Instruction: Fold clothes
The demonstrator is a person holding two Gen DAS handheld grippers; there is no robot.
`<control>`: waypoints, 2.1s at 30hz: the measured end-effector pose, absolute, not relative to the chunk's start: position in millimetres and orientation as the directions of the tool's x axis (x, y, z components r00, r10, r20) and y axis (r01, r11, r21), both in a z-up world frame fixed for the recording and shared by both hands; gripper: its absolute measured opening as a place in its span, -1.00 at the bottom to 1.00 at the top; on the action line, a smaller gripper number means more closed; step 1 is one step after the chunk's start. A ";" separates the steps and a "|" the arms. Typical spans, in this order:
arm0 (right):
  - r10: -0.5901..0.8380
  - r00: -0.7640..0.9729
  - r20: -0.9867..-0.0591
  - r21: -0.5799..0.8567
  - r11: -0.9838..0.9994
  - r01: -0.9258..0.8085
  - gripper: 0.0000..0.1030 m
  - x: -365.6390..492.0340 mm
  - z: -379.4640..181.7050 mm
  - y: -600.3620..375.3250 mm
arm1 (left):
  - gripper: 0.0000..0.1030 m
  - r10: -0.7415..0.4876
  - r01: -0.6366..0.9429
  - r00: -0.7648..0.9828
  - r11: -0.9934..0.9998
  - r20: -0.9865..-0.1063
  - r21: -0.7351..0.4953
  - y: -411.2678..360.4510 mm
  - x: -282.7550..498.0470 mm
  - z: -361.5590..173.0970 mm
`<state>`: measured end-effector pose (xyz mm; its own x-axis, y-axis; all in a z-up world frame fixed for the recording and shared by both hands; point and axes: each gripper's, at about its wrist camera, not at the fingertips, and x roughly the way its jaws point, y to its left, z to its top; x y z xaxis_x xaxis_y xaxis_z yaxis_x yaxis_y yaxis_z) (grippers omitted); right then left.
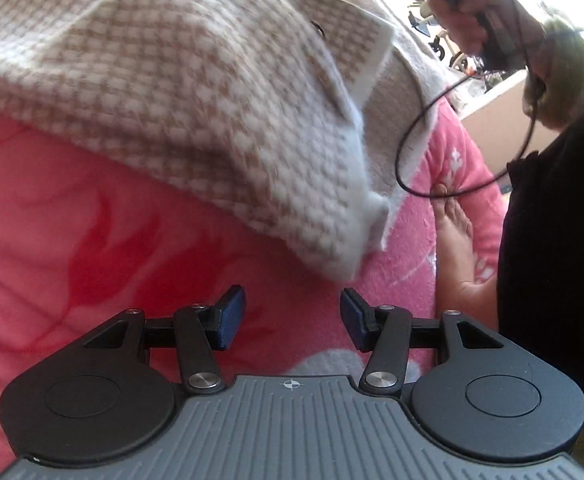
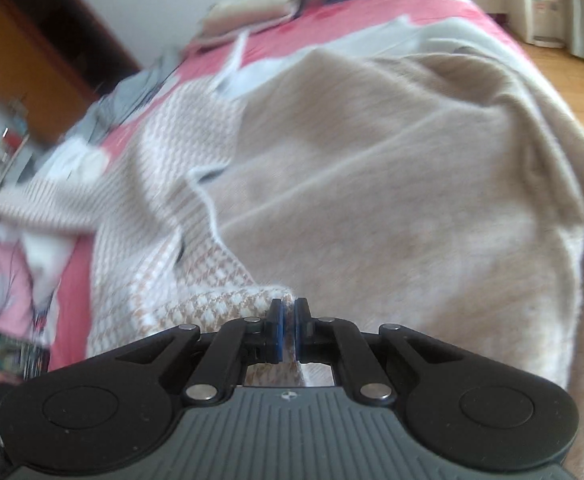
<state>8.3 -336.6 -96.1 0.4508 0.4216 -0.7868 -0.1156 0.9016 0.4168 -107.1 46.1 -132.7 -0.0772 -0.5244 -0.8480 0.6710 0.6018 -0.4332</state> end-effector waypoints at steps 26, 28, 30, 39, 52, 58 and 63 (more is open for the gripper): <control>0.641 0.197 -0.742 0.583 0.762 -0.282 -0.90 -7.4 -107.9 -264.4 | -0.92 -0.492 0.370 -0.121 0.784 -0.862 -0.499 123.7 -91.5 -107.0; 0.642 0.148 -0.752 0.568 0.746 -0.348 -0.90 -14.7 -112.6 -239.5 | -0.92 -0.454 0.372 -0.165 0.793 -0.875 -0.482 117.3 -96.4 -124.5; 0.619 0.127 -0.775 0.531 0.747 -0.399 -0.90 -19.6 -116.2 -223.6 | -0.89 -0.430 0.363 -0.215 0.799 -0.877 -0.480 112.4 -99.3 -145.1; 0.552 0.109 -0.827 0.503 0.812 -0.296 -0.48 -24.5 -126.2 -250.8 | -0.29 -0.559 0.237 -0.179 0.775 -0.810 -0.586 142.4 -74.8 -145.5; 0.627 -0.040 -0.778 0.605 0.731 -0.314 -0.91 -50.6 -133.4 -249.5 | -0.24 -0.621 0.112 -0.073 0.773 -0.781 -0.625 165.6 -62.3 -146.1; 0.563 -0.059 -0.825 0.543 0.758 -0.360 -0.91 -52.5 -116.0 -281.9 | -0.24 -0.621 0.127 -0.105 0.766 -0.777 -0.630 161.6 -60.7 -149.5; 0.495 -0.092 -0.864 0.495 0.803 -0.332 -0.90 -45.3 -143.4 -287.5 | -0.23 -0.614 0.136 -0.123 0.768 -0.780 -0.626 161.5 -59.8 -149.4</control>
<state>-45.3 -287.5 -143.4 -0.0916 0.4951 -0.8640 -0.3321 0.8028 0.4953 -59.8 161.5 -149.4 -0.1234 -0.6140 -0.7796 0.1365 0.7676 -0.6262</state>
